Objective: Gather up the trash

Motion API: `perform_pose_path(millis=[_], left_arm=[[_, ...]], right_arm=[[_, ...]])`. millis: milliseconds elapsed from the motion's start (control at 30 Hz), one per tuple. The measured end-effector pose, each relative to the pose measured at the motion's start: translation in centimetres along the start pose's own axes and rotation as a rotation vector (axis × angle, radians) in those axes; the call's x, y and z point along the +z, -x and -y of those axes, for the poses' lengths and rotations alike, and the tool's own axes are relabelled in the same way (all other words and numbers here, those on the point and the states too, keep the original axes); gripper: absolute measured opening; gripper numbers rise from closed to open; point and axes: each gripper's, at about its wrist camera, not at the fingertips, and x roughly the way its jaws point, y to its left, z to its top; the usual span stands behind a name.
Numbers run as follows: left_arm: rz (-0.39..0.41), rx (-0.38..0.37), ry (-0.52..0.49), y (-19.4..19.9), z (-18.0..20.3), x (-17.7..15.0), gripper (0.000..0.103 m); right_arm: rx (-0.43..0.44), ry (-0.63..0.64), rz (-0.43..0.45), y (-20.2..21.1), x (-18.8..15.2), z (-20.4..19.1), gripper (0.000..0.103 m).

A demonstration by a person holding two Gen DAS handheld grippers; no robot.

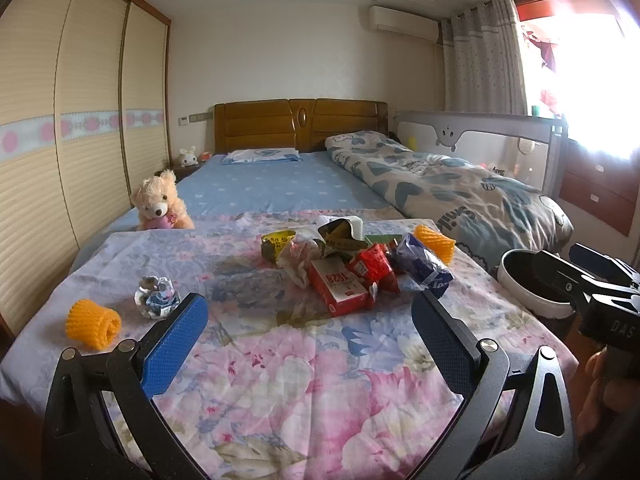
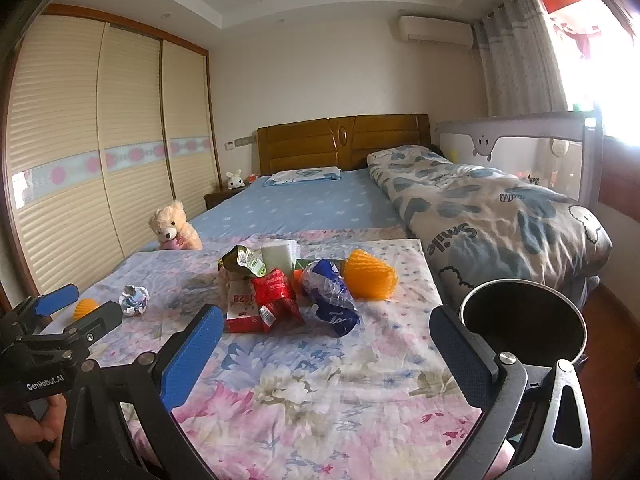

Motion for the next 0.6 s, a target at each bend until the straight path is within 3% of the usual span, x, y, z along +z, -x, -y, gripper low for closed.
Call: perform_pose_path(millis=[600], left_arm=[[-0.028, -0.011, 0.003, -0.6, 0.4, -1.0, 0.103]], right_arm=[[0.019, -0.008, -0.028, -0.6, -0.4, 0.4, 0.103]])
